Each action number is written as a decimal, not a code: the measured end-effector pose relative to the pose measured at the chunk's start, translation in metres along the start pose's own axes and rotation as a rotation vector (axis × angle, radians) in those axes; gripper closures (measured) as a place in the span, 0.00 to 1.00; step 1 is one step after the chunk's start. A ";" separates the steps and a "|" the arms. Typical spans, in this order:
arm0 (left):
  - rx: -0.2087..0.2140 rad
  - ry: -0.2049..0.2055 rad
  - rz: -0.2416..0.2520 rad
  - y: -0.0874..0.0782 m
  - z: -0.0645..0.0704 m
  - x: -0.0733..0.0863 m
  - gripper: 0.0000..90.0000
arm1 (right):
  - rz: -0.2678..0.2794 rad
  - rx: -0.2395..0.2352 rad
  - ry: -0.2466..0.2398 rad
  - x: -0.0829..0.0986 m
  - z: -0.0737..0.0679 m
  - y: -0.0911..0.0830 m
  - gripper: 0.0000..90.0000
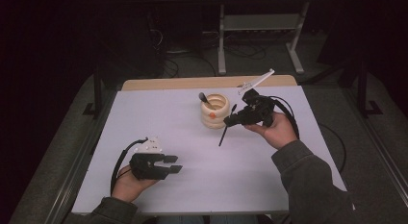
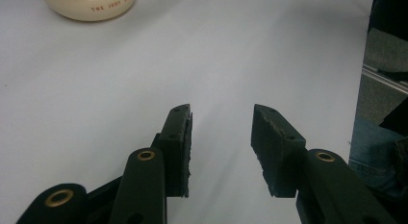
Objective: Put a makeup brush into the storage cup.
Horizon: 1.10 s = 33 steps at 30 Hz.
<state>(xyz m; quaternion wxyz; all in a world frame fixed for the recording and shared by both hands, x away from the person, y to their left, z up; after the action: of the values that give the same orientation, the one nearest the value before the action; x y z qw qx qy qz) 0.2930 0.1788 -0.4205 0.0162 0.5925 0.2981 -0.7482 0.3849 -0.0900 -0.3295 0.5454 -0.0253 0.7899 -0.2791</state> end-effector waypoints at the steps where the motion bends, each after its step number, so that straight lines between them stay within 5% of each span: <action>1: 0.000 0.004 0.000 -0.001 -0.001 0.000 0.64 | -0.002 0.002 0.000 -0.002 0.001 0.000 0.94; 33: -0.017 -0.021 0.015 -0.006 -0.003 -0.001 0.59 | 0.005 0.077 0.032 -0.044 0.030 -0.008 0.94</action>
<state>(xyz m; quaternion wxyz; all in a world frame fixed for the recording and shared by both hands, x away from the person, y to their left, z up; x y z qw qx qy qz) 0.2934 0.1845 -0.4170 0.0298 0.5866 0.2999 -0.7517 0.4268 -0.0938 -0.2959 0.5342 0.0023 0.7872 -0.3082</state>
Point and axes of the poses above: each handheld gripper's, and its own axes: y roughly forward along the jaws, x roughly out of its underside, z roughly to its right, the point moved 5 cm from there along y, roughly forward along the jaws, and after that the axes turned 15 degrees about z, right-handed, at the moved point
